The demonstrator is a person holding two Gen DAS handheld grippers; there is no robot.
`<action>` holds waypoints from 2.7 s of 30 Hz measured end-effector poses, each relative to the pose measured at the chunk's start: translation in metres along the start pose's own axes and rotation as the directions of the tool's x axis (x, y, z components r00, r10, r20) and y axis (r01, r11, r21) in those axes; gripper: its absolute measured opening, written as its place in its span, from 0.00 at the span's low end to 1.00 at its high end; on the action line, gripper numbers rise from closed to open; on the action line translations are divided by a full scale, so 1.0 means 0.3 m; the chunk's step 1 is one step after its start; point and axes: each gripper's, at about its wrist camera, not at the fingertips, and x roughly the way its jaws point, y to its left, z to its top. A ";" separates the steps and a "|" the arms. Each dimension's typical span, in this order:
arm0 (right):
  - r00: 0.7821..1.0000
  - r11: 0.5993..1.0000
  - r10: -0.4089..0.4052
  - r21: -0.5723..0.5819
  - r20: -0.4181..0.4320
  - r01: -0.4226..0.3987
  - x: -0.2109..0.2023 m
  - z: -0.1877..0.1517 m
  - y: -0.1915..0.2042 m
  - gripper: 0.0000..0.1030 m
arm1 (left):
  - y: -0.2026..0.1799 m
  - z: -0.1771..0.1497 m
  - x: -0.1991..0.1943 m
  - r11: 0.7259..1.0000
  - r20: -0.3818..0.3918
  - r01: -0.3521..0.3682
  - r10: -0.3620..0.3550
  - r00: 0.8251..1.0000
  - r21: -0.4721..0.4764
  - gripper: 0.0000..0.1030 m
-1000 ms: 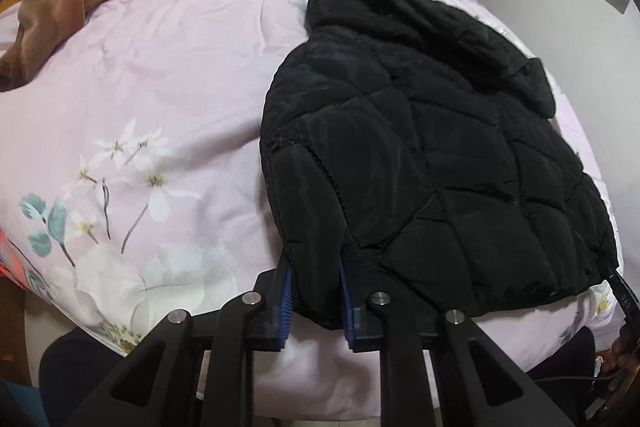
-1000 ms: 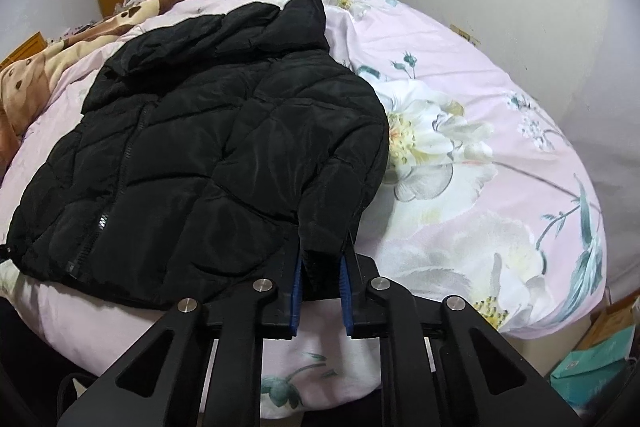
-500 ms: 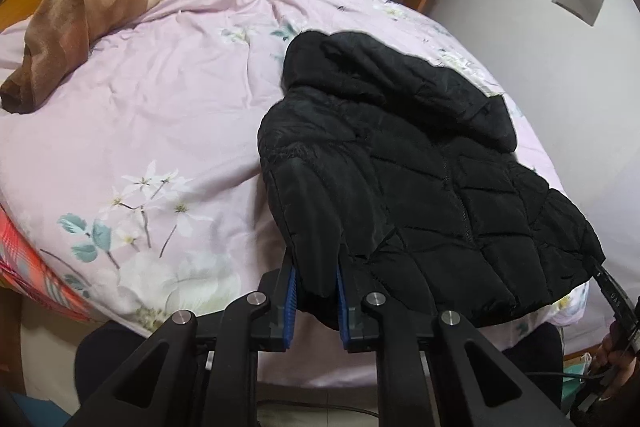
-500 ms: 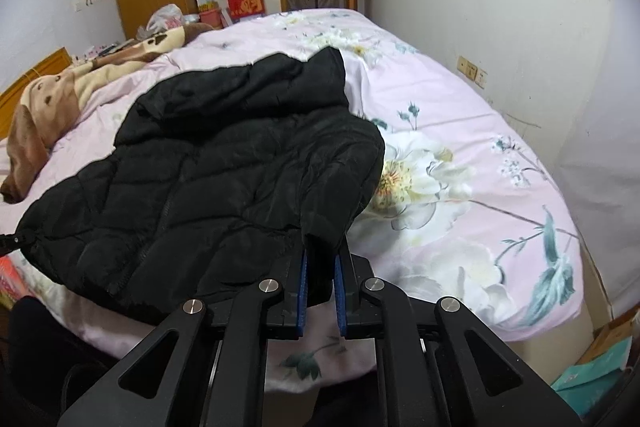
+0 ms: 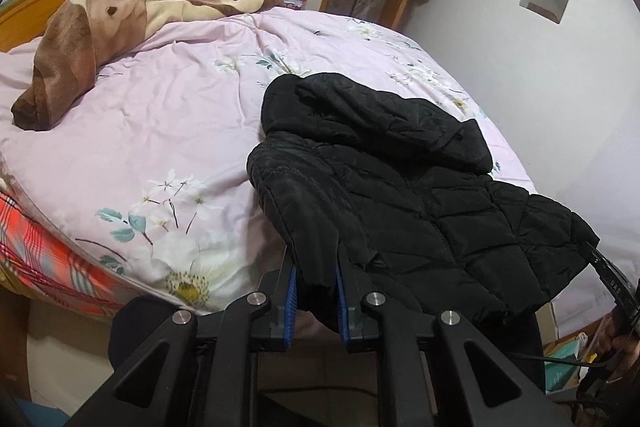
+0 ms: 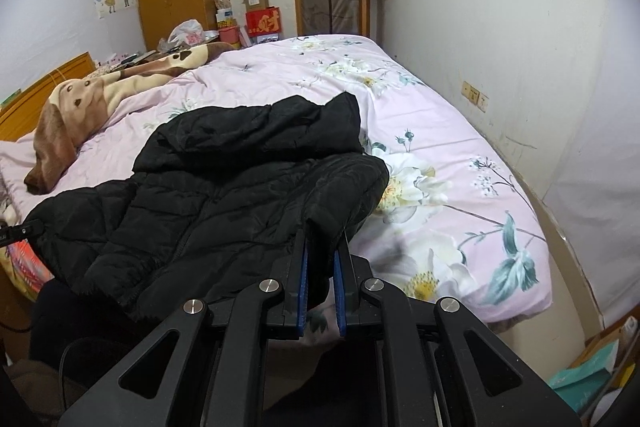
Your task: Fold large clothes
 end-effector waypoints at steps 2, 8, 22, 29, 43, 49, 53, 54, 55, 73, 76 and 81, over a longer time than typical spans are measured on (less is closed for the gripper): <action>1.000 1.000 0.007 -0.004 0.000 -0.007 -0.020 -0.002 0.004 0.10 | 0.004 -0.011 -0.023 0.999 -0.001 0.023 -0.023 1.000 -0.024 0.16; 1.000 1.000 0.007 -0.023 0.021 -0.007 -0.027 0.037 0.016 0.10 | -0.020 0.053 -0.033 0.999 0.045 0.029 -0.028 0.999 -0.020 0.16; 0.998 0.997 -0.019 -0.068 0.065 0.023 0.107 0.347 0.061 0.10 | -0.076 0.406 0.083 1.000 0.108 0.014 -0.011 0.994 -0.021 0.16; 0.999 1.000 -0.013 -0.028 0.047 0.014 0.209 0.499 0.045 0.10 | -0.083 0.584 0.178 0.999 0.107 -0.016 0.020 0.994 -0.036 0.16; 0.997 0.998 -0.060 -0.025 -0.045 0.059 0.460 0.727 0.034 0.10 | -0.096 0.874 0.441 0.995 0.058 -0.083 0.086 0.995 -0.056 0.16; 0.990 0.995 -0.097 -0.041 -0.099 0.093 0.594 0.795 0.026 0.10 | -0.097 0.958 0.561 0.992 0.029 -0.112 0.113 0.993 -0.055 0.16; 0.985 0.993 -0.111 -0.058 -0.129 0.104 0.681 0.832 0.030 0.11 | -0.081 0.995 0.642 0.988 0.013 -0.141 0.142 0.990 -0.061 0.16; 0.984 0.993 -0.114 -0.058 -0.136 0.107 0.701 0.839 0.029 0.11 | -0.076 1.005 0.662 0.987 0.009 -0.147 0.148 0.989 -0.066 0.16; 0.982 0.992 -0.118 -0.060 -0.144 0.111 0.727 0.847 0.029 0.11 | -0.075 1.011 0.675 0.987 0.007 -0.151 0.152 0.988 -0.063 0.16; 0.990 0.997 -0.067 -0.046 -0.123 0.062 0.832 0.863 -0.078 0.55 | 0.163 1.006 0.729 0.984 0.031 -0.080 0.086 0.996 -0.158 0.62; 0.988 0.998 -0.027 -0.058 -0.152 0.018 0.848 0.810 -0.119 0.62 | 0.176 0.972 0.755 0.994 -0.014 -0.047 0.046 0.999 -0.095 0.69; 0.970 0.996 -0.005 -0.089 -0.242 -0.017 0.941 0.717 -0.155 0.70 | 0.139 0.890 0.884 1.000 -0.166 0.009 -0.011 0.986 -0.012 0.69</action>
